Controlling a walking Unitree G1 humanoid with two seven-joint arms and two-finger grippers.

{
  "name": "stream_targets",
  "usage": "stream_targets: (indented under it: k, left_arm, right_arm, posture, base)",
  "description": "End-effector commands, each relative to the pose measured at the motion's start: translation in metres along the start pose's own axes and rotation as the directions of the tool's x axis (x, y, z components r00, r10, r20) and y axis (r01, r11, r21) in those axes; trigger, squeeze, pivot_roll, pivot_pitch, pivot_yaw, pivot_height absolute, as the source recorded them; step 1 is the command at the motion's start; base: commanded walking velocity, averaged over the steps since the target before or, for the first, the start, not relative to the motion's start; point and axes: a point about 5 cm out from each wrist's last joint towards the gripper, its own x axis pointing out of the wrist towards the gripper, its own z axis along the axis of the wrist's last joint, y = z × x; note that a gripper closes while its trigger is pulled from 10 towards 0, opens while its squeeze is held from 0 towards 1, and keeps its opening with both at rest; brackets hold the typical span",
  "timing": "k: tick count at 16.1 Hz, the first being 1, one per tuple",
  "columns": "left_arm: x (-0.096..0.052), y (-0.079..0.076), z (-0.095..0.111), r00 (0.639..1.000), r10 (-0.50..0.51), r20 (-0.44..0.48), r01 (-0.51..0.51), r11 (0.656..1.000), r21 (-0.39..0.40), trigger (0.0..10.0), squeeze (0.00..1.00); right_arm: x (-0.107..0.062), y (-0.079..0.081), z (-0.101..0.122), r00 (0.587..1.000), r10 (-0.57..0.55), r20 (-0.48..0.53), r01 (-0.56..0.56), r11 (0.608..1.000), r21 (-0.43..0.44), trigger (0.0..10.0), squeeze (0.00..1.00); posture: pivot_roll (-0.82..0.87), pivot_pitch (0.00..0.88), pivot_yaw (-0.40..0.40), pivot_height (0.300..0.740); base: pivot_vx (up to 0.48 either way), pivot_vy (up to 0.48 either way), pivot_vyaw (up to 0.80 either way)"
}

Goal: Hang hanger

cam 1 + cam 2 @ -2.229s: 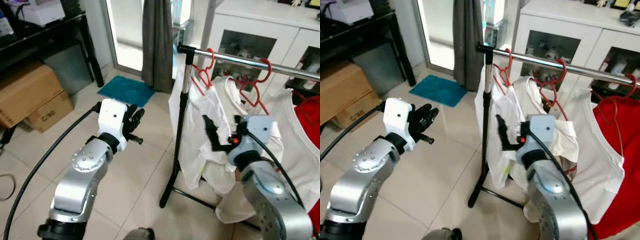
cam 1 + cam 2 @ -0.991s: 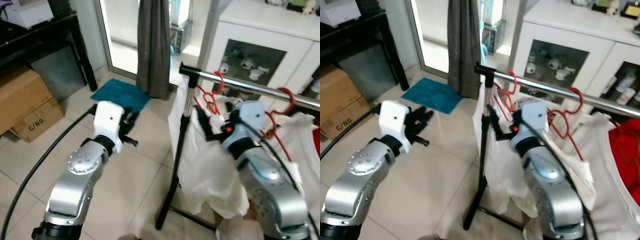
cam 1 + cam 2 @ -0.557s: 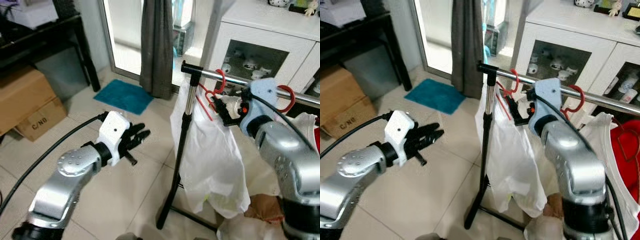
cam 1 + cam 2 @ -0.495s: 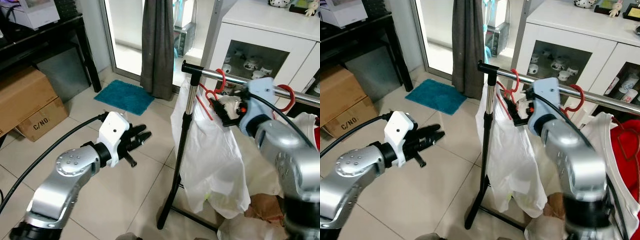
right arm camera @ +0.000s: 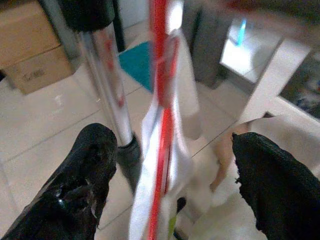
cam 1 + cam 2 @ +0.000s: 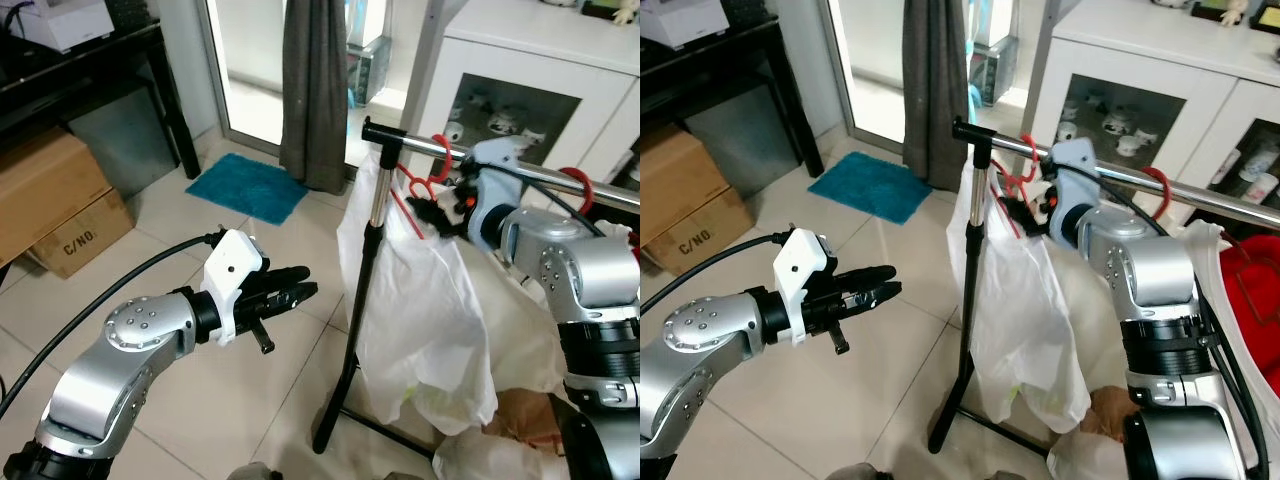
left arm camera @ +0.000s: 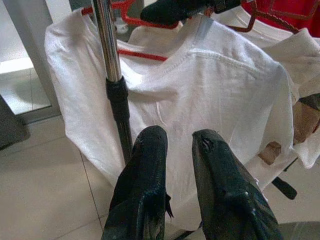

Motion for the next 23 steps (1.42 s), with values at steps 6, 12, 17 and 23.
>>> stream_targets:
  k: [6,12,17,23]
  left_arm:
    - [0.0018,-0.0016,0.0056,0.999,-0.032,0.005,0.032,0.999,0.028,10.0,0.0]
    - [0.0055,-0.0002,0.0047,1.0,-0.024,-0.001,0.024,0.999,0.036,10.0,0.0]
    - [0.0065,-0.0022,0.0046,0.999,-0.037,0.005,0.037,0.998,0.041,10.0,0.0]
    - [0.008,-0.0025,0.0039,0.999,-0.031,0.018,0.03,0.998,0.054,10.0,0.0]
  right_arm:
    - [-0.0009,-0.0061,0.0063,1.0,0.03,-0.006,-0.03,1.0,-0.001,0.0,0.0]
    - [0.0003,-0.0093,0.0034,0.999,0.03,-0.018,-0.03,1.0,0.008,0.0,0.0]
    - [0.0007,-0.0087,-0.0002,0.999,0.022,-0.024,-0.022,1.0,0.01,0.0,0.0]
    - [-0.0037,-0.0093,0.0009,1.0,0.02,-0.01,-0.02,1.0,0.006,0.0,0.0]
  posture:
    - [0.01,0.0,-0.002,0.74]
    - [0.01,0.0,0.002,0.74]
    - [0.01,0.0,0.006,0.74]
    - [0.0,0.0,0.008,0.74]
  base:
    - [0.0,0.0,0.0]
    - [0.0,0.0,0.0]
    - [0.0,0.0,0.0]
    - [0.0,0.0,0.0]
